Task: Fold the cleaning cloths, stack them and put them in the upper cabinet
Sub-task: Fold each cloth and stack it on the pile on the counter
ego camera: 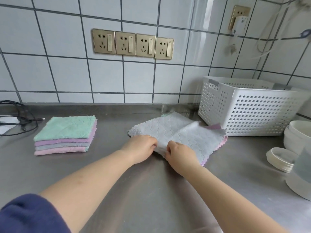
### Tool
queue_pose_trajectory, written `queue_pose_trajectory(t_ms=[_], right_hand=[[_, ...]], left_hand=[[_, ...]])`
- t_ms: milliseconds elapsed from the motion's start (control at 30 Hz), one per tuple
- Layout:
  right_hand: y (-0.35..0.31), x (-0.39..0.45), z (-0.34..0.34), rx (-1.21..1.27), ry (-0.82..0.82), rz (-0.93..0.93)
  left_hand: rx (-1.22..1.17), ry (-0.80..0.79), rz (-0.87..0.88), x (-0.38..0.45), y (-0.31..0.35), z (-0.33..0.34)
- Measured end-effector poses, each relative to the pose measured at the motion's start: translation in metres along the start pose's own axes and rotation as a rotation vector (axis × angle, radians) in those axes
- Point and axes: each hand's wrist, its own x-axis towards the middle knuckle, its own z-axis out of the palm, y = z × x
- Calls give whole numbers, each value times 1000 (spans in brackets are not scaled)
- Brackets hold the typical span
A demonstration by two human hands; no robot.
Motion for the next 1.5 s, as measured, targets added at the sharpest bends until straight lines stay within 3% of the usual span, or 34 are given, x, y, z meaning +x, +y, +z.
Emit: queue_pose_trajectory(t_ms=[200,433,633,733,867,1033,1267,1500], right_hand=[[-9,-7,-25,187,-75,110],[-5,-2,-15,148,-60,89],[-6,13,-13,31,-98,101],[3,19,-27,-133,-150,33],[32,25,-47,-277,-65,16],[49,48,-97,-281,154,91],[34,57,-166,-107,461,30],[1,21,-173,83,467,-84]], left_hand=[[-22,12,3,-1,-4,3],[-86,115,-103,15,1,7],[-8,117,9,17,-8,8],[91,140,-31,18,-23,7],[175,152,-184,28,-37,-6],[5,302,-312,54,-29,-46],[38,615,-254,56,-19,-126],[138,665,-184,-24,-18,-175]])
